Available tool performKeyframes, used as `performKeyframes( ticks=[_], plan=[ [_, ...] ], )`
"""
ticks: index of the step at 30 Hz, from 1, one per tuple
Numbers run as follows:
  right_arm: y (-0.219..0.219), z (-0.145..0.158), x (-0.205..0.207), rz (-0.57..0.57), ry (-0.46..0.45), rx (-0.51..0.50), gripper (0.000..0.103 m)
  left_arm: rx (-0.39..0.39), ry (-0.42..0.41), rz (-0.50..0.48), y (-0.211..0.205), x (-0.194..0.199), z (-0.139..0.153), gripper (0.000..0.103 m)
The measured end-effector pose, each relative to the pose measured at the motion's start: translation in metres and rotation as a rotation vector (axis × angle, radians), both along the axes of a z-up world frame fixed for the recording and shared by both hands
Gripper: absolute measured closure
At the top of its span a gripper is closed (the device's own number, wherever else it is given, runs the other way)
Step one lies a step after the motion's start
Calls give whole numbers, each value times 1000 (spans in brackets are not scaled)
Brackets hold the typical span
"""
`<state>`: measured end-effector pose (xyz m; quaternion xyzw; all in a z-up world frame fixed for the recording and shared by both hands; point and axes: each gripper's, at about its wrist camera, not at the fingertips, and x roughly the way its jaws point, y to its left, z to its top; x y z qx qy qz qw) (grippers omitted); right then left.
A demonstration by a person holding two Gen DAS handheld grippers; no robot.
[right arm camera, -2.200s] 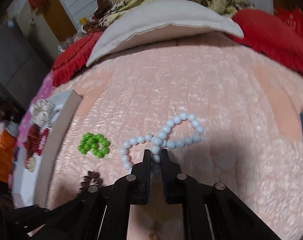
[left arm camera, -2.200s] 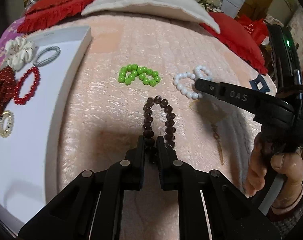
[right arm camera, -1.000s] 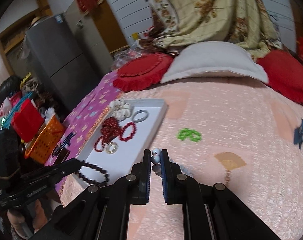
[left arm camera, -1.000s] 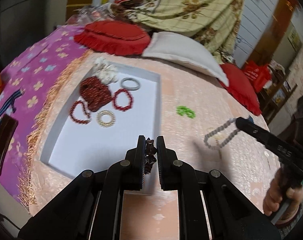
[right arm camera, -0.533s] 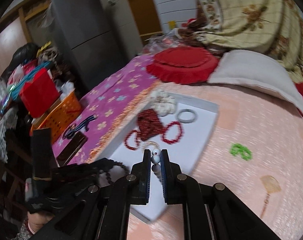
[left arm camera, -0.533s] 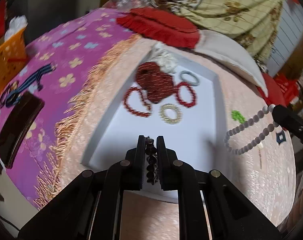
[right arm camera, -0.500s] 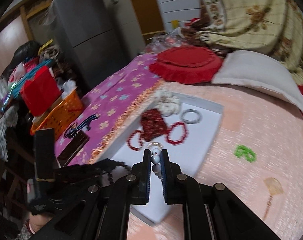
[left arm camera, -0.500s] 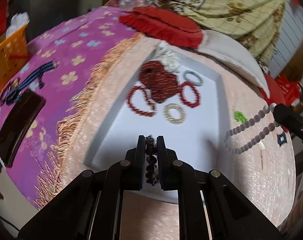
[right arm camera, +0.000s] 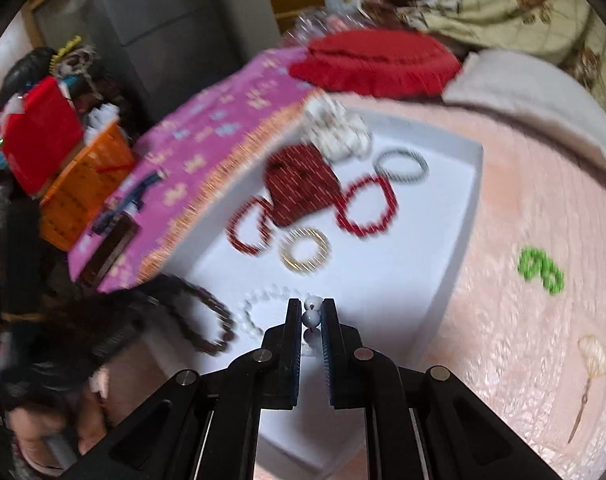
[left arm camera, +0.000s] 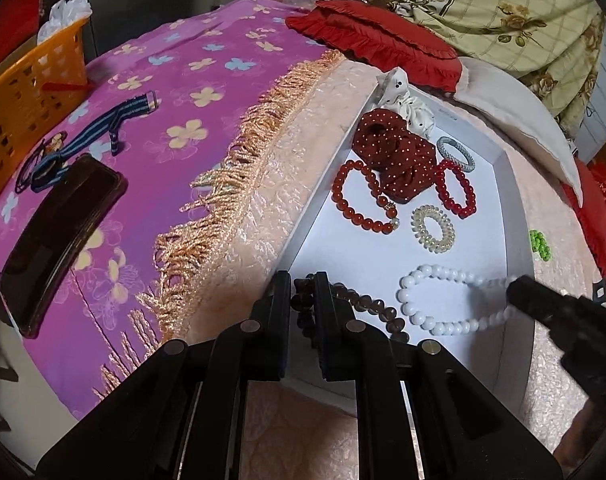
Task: Organize jewelry
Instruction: 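Carry the brown and pearl bracelets into the white tray and open both grippers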
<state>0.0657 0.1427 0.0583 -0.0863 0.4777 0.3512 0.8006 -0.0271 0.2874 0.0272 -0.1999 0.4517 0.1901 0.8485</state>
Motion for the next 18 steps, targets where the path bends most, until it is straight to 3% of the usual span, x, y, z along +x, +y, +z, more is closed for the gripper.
performKeyframes(
  ticks=[5, 18],
  plan=[
    [-3, -17, 4, -6, 27, -19, 94, 18, 7, -8, -1, 11, 0, 93],
    [12, -26, -5, 35, 24, -46, 94, 17, 5, -47, 4, 52, 3, 92]
  ],
)
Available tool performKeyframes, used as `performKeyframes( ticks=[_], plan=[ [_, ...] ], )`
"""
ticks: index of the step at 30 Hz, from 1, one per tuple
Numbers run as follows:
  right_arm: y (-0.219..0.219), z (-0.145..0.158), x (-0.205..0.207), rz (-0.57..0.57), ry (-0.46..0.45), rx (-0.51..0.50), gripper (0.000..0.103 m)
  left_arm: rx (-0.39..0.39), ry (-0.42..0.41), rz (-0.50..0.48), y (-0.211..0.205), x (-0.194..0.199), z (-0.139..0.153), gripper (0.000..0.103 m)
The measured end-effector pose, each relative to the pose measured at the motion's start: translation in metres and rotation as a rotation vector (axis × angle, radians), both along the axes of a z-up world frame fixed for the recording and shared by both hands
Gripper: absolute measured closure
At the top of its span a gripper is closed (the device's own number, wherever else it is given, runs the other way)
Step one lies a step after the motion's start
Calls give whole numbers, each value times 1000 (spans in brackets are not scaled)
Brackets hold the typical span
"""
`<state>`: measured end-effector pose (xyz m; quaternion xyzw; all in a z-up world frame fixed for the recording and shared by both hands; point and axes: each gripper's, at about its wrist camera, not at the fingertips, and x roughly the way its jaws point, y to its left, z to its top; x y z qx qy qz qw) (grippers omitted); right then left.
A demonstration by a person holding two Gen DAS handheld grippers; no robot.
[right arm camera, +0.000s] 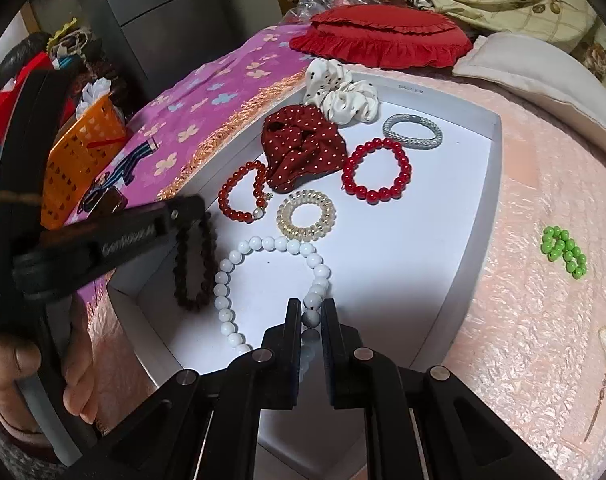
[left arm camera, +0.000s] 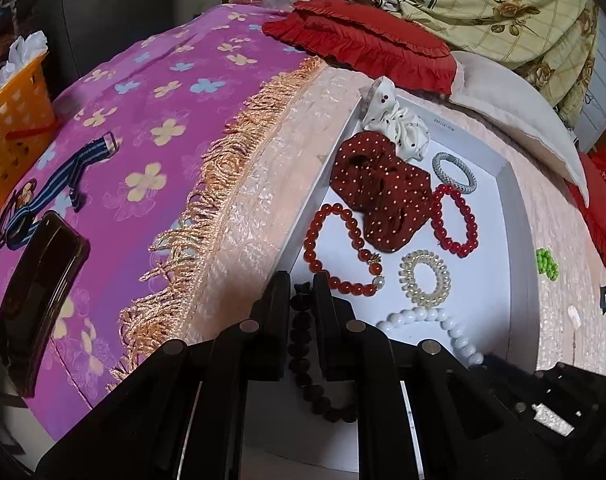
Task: Organize jewelry
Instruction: 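Carry the brown and pearl bracelets into the white tray and open both grippers, then withdraw both open grippers from the tray toward the green bracelet and blue clip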
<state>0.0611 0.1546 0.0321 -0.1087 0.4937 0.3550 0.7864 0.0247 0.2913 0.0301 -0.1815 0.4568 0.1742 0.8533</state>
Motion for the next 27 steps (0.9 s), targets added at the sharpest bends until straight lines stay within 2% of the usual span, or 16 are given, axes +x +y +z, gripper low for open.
performKeyframes(
  ticks=[4, 5, 6, 8, 12, 21, 27],
  plan=[
    [0, 1, -3, 2, 1, -3, 94, -36, -16, 3, -1, -9, 5, 83],
    [-1, 3, -3, 4, -1, 3, 86, -33, -17, 6, -3, -11, 7, 82],
    [-1, 4, -4, 6, -5, 8, 69, -31, -21, 7, -5, -14, 10, 80],
    [-5, 12, -10, 7, -47, 26, 55, -32, -38, 9, -7, -19, 17, 78],
    [-12, 24, -18, 9, -80, 40, 55, -22, -77, 25, -15, -33, 35, 70],
    [-64, 49, -39, -47, -151, 71, 55, 115, -109, 48, -44, -61, 69, 69],
    [-121, 51, -60, -171, -228, 73, 55, 202, -131, 17, -81, -71, 84, 67]
  ],
)
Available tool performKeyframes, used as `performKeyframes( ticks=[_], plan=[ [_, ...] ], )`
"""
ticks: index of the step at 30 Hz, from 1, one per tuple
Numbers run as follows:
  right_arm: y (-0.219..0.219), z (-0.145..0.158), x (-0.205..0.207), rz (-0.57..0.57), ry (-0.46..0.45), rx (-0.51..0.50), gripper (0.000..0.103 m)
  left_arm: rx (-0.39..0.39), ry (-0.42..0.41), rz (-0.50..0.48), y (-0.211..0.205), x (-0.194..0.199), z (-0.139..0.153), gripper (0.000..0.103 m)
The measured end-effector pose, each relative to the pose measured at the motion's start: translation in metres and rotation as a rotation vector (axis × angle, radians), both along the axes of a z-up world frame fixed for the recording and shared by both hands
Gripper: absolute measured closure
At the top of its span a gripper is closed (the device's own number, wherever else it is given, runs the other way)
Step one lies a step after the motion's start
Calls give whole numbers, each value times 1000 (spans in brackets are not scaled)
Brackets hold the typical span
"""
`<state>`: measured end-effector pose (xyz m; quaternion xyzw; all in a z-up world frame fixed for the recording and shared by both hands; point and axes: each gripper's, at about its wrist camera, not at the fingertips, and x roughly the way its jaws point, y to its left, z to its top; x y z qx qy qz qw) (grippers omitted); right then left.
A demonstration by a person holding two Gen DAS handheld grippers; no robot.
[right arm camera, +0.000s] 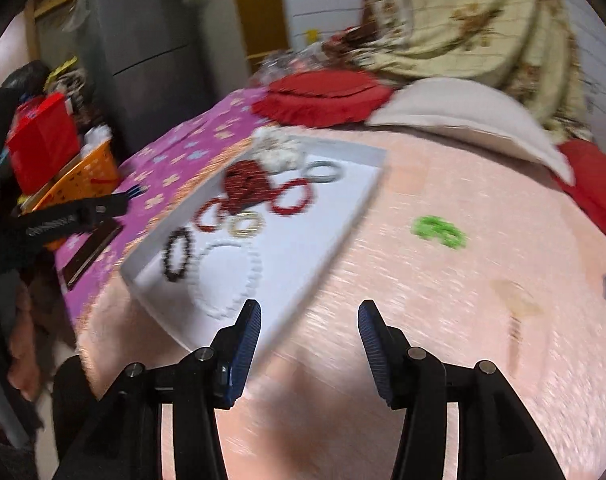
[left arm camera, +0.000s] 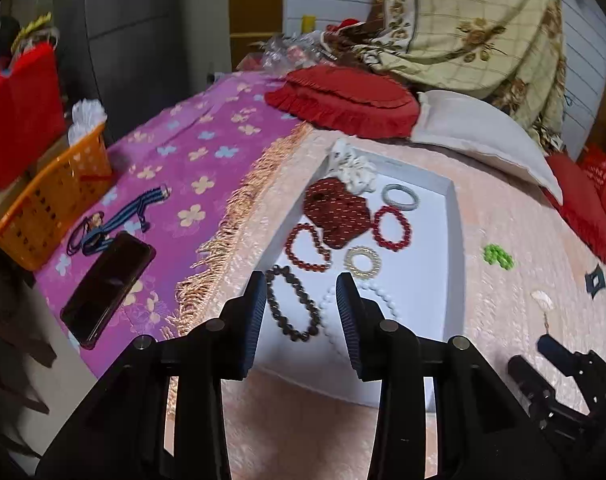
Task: Organize jewelry
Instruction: 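Withdraw both open grippers from the tray toward the green bracelet and blue clip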
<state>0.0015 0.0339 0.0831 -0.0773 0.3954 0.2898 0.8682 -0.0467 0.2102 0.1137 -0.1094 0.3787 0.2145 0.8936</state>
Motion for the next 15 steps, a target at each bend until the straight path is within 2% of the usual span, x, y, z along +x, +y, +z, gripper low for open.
performKeyframes(
  ticks=[4, 10, 15],
  plan=[
    [-44, -8, -9, -144, -23, 15, 54, 32, -8, -42, -30, 3, 3, 62],
    [-80, -15, -3, -215, 22, 33, 54, 70, 32, -136, -77, 14, -1, 62],
    [-108, -9, 1, -270, 17, 63, 54, 155, 57, -191, -112, 17, -4, 62]
  ],
)
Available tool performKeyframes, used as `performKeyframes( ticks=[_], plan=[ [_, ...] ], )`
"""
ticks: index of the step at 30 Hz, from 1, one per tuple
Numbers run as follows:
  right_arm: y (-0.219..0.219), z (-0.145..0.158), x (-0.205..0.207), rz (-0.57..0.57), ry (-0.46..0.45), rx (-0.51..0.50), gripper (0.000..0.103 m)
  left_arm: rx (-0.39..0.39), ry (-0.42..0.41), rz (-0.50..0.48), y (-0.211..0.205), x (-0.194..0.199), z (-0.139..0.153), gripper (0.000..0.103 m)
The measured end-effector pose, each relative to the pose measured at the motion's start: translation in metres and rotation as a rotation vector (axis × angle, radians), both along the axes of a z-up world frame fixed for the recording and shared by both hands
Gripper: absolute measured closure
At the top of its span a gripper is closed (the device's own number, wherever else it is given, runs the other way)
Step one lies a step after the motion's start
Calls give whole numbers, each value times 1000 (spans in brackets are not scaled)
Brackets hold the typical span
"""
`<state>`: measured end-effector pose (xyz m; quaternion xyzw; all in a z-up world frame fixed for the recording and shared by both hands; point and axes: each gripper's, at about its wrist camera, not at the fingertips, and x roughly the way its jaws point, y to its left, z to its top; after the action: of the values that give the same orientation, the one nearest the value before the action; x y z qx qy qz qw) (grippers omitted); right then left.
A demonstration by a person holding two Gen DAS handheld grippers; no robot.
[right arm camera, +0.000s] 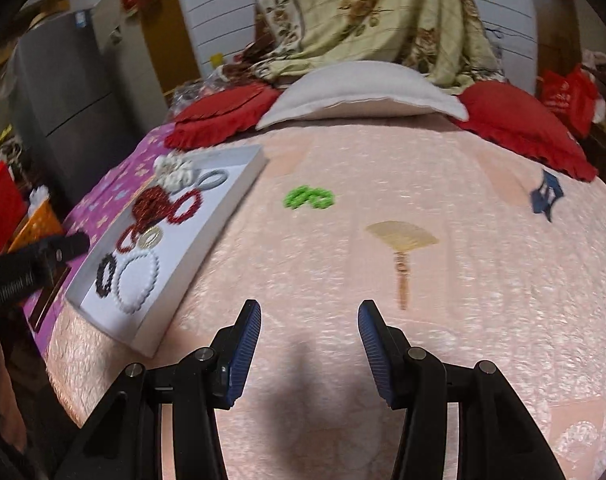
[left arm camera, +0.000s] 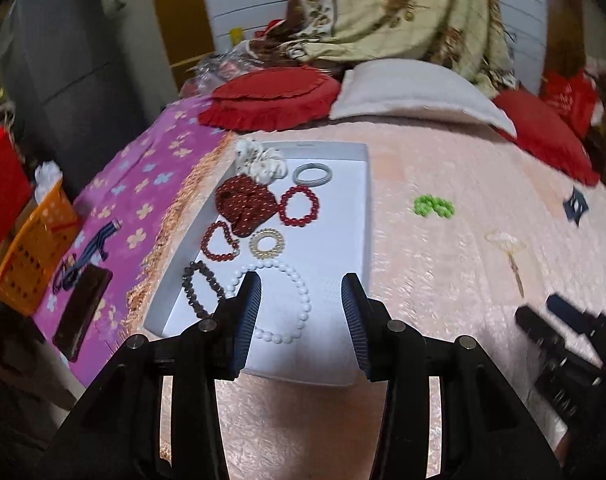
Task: Organize jewelry
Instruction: 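Withdraw both open grippers from the tray toward the green bracelet and blue clip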
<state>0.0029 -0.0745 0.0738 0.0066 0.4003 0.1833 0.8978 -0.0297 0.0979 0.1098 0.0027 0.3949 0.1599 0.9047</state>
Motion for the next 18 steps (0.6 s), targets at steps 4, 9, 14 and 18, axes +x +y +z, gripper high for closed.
performKeyframes(
  ticks=[4, 9, 14, 18],
  plan=[
    [-15, 0, 2, -30, 8, 16, 54, 36, 14, -21, -14, 1, -1, 62],
    [-25, -3, 4, -47, 20, 23, 54, 59, 40, -33, -26, 4, -4, 62],
    [-35, -4, 5, -62, 22, 39, 54, 76, 60, -46, -35, 8, -7, 62],
    [-44, -6, 8, -79, 29, 55, 54, 92, 74, -54, -43, 11, -9, 62]
  ],
)
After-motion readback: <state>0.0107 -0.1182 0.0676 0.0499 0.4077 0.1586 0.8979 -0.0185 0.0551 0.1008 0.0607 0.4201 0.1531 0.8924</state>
